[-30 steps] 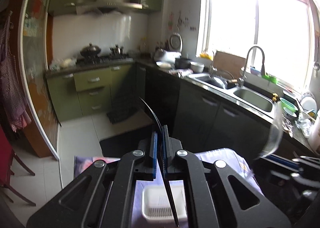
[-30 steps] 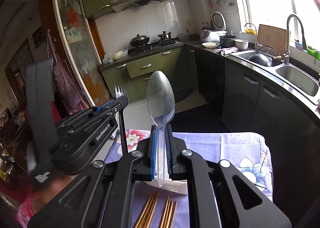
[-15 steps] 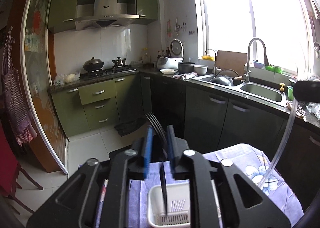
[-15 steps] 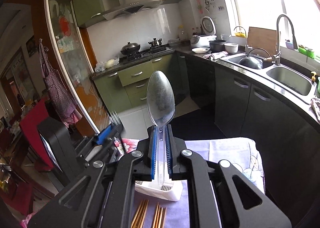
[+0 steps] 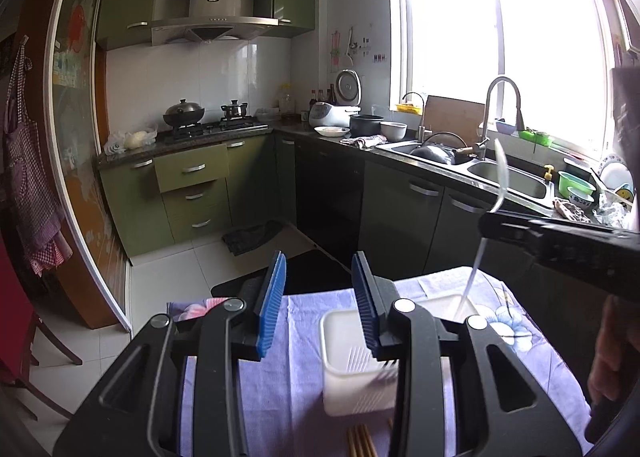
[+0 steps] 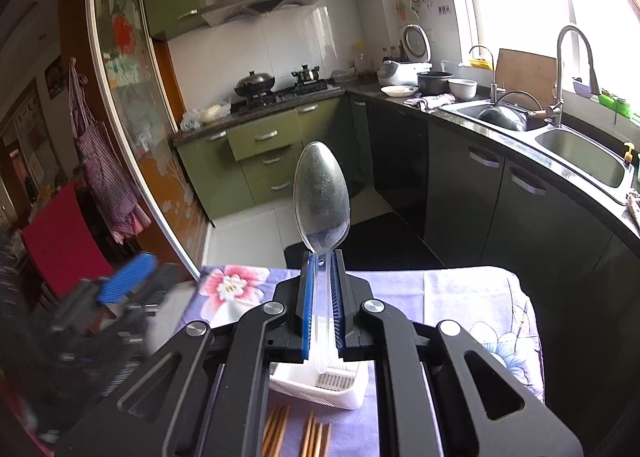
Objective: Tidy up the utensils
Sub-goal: 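Lift the fork with the left gripper while the right lifts the spoon, dropping both into the white holder, then close the left gripper on one wooden chopstick while the right gripper grasps another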
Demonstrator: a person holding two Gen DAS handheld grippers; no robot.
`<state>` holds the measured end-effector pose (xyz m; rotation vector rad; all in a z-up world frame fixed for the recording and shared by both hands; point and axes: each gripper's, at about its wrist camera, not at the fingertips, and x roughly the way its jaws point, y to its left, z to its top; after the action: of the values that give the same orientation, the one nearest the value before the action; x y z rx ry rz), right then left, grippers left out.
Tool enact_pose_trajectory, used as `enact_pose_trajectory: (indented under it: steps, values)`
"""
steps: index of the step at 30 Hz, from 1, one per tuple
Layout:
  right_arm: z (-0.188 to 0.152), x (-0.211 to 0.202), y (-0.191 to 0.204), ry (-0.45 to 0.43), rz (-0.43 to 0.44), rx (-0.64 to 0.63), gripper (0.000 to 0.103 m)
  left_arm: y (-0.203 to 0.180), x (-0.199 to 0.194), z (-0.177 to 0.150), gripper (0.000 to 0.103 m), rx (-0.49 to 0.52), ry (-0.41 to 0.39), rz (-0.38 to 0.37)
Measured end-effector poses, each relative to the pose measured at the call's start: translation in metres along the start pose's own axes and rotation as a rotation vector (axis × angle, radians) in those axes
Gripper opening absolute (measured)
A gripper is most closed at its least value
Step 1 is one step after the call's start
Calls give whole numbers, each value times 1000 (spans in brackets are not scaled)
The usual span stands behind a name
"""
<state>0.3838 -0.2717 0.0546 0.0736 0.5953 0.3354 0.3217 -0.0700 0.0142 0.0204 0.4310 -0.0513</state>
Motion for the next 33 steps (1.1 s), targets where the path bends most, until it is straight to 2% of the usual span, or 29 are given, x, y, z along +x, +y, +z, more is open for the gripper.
enact_pose_trajectory:
  steps: [6, 9, 11, 18, 22, 25, 29, 33]
  values:
    - [-31, 8, 0, 21, -19, -24, 10, 13, -19, -23, 33, 9, 57, 4]
    - [-45, 5, 0, 21, -26, -40, 10, 14, -21, -39, 33, 25, 112, 4]
    - [-51, 0, -1, 12, -36, -52, 15, 14, -20, -52, 34, 38, 168, -5]
    - [-76, -40, -5, -2, -44, -79, 15, 6, -6, -98, 33, 22, 418, -74]
    - [-104, -44, -12, 61, -52, -80, 15, -7, 5, -128, 34, 47, 536, -89]
    - [-130, -32, -22, 134, -55, -74, 15, -15, 19, -144, 33, 52, 600, -83]
    - [-164, -13, -28, 228, -45, -74, 15, -19, 38, -155, 31, 40, 656, -69]
    - [-186, 0, -33, 276, -36, -77, 15, -17, 58, -162, 26, 5, 711, -58]
